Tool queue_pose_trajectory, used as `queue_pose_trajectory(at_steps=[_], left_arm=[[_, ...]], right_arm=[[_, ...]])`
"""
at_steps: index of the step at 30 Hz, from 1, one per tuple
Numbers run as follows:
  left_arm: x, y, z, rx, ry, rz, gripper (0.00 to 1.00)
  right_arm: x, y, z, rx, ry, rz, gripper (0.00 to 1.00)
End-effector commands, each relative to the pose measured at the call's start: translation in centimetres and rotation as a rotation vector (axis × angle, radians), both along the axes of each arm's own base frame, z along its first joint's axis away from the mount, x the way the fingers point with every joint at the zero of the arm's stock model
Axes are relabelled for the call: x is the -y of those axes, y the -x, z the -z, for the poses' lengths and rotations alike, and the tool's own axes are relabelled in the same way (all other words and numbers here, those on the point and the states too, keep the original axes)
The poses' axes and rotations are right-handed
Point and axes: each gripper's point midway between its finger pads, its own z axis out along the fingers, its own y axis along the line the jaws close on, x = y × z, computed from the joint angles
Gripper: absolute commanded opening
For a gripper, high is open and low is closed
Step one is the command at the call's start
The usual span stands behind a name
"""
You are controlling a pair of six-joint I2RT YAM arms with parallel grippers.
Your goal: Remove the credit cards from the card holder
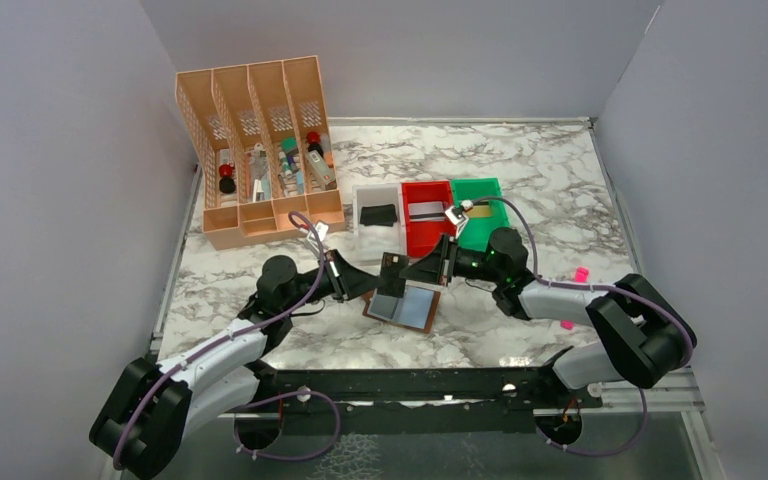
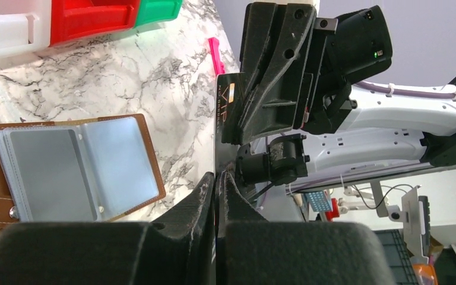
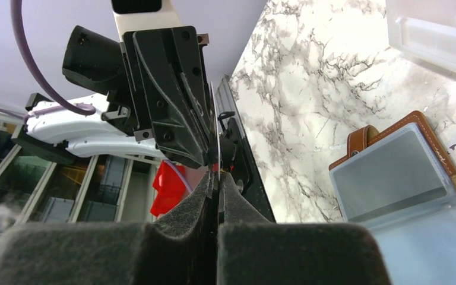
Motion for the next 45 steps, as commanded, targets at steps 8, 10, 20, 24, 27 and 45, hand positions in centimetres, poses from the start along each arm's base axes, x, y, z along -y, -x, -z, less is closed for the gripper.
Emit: queue_pose_trajectory(at_steps=[8,10,20,24,27,45], left_arm=[[-1.0,-1.5,0.9,0.005,-0.014,-0.093,0.81],[-1.2,-1.8,1.7,-0.008,-0.053,-0.103,0.89],[-7.1,-6.6,3.2,0.042,-0.657,-0.316,0.99],[-7.8,-7.8,1.6,0.010,-0.740,-0.344,0.98],[-9.5,-8.3,0.8,0.032,-0.869,-0.358,0.97],[-17.4,-8.1,-1.6,0.111,-1.047,-0.698,0.99]], right_arm=[[0.4,-0.7,0.3,0.032,0.054,0.040,0.01],[0.6,-1.1,0.7,0.050,0.101,0.058,0.01],[3.0,-6.0,0.7,0.223,0.431,0.240,0.01],[3.1,-8.0,-0.1,0.303,0.521,0.250,0.01],[3.1,-9.5,-1.0,0.372,0.564,0.261,0.01],[-3.5,-16.1,-0.8,1.003,1.050,0.231,0.01]])
